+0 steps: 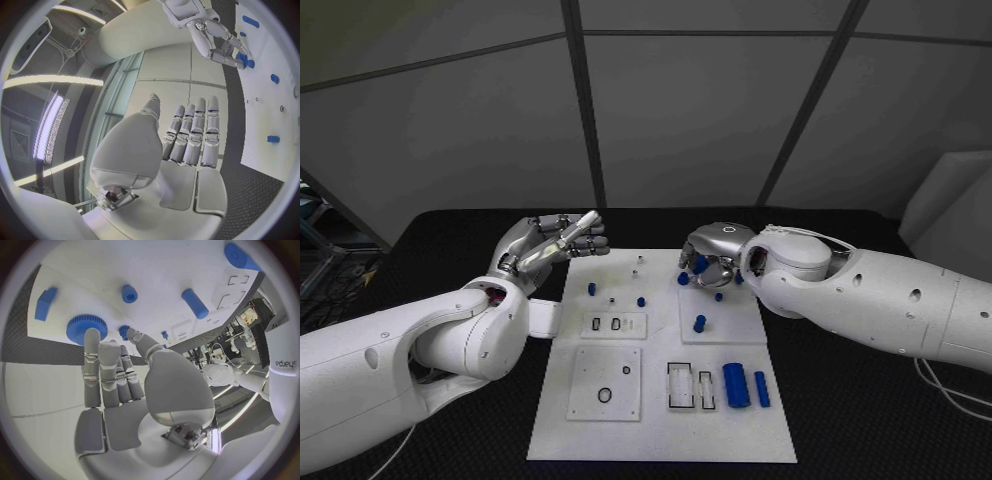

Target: Assemble the parts on the task board

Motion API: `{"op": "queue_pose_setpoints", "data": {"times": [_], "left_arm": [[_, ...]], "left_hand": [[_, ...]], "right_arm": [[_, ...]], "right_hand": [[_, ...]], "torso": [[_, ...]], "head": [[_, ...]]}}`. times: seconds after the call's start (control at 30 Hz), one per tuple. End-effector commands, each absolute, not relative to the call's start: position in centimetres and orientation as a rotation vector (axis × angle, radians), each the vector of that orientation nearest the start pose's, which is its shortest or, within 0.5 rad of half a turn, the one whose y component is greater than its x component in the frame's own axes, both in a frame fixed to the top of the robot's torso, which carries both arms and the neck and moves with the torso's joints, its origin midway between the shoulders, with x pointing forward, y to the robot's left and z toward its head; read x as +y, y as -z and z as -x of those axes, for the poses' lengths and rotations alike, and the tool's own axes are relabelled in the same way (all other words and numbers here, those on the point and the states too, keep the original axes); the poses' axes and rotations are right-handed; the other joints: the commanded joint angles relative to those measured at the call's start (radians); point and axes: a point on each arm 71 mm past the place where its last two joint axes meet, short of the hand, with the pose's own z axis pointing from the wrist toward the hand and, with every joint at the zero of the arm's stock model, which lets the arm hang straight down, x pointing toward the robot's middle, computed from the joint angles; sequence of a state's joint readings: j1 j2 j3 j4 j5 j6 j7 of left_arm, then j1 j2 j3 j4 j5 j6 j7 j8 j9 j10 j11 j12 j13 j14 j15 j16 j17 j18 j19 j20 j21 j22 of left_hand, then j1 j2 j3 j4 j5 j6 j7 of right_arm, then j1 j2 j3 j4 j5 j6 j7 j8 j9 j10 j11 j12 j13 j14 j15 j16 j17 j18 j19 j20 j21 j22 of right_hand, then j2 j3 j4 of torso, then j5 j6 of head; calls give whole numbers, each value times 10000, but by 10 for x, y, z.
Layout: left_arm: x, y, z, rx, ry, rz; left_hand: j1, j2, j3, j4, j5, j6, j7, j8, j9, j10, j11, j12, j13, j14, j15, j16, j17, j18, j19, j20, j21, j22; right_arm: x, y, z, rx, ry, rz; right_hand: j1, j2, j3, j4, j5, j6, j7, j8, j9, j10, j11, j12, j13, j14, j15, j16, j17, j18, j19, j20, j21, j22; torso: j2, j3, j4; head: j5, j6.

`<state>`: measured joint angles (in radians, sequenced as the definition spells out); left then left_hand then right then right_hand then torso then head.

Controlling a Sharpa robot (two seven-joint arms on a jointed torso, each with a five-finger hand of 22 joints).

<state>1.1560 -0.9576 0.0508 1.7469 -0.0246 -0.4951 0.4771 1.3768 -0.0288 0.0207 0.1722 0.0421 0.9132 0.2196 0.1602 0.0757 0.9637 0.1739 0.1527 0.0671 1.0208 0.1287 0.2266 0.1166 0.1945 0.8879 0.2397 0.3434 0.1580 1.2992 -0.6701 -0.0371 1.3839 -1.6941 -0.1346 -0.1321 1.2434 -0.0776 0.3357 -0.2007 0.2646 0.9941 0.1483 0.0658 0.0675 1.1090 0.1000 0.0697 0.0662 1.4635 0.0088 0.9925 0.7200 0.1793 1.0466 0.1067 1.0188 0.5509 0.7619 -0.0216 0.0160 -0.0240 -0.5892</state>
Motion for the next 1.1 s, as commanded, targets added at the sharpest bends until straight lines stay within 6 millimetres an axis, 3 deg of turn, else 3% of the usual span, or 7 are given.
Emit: {"op": "queue_pose_setpoints", "data": {"times": [0.03, 0.57, 1.1], "left_arm": [[209, 140, -452, 12483, 15755, 10537], [211, 140, -452, 12479, 15729, 10544], [212, 140, -453, 12497, 15701, 10567]], "left_hand": [[7, -12, -67, -5, 52, 52, 37, -56, -16, -12, 31, -36, -12, 34, 26, -29, 11, -129, 72, -21, 57, 9], [3, -11, -78, -9, 52, 50, 41, -67, -22, -21, 35, -53, -14, 21, 31, -45, 8, -133, 69, -20, 56, 8], [0, -3, -96, -18, 51, 48, 50, -87, -32, -34, 43, -82, -15, 5, 39, -70, 4, -139, 60, -19, 53, 5]], "right_arm": [[-146, 148, -523, 16356, -4479, 5003], [-142, 147, -523, 16168, -4729, 4998], [-137, 147, -523, 16079, -5024, 4966]], "right_hand": [[66, 1, 50, 79, -6, -23, -19, 12, 7, 53, -34, 69, 13, 380, 34, 417, 461, -120, 181, -6, 260, 375], [84, 81, 534, 298, -42, 248, 6, 37, 19, 512, -112, 187, 9, 442, -3, 2099, 2358, -356, 915, -38, 1392, 2018], [101, 114, 876, 487, -185, 579, 7, 91, 43, 956, -180, 261, 32, 448, -48, 2827, 3192, -465, 1220, -72, 1918, 2781]], "torso": [[64, -4, 1], [179, -15, -6], [228, -24, -20]], "head": [[32, 8], [37, 63], [55, -42]]}}
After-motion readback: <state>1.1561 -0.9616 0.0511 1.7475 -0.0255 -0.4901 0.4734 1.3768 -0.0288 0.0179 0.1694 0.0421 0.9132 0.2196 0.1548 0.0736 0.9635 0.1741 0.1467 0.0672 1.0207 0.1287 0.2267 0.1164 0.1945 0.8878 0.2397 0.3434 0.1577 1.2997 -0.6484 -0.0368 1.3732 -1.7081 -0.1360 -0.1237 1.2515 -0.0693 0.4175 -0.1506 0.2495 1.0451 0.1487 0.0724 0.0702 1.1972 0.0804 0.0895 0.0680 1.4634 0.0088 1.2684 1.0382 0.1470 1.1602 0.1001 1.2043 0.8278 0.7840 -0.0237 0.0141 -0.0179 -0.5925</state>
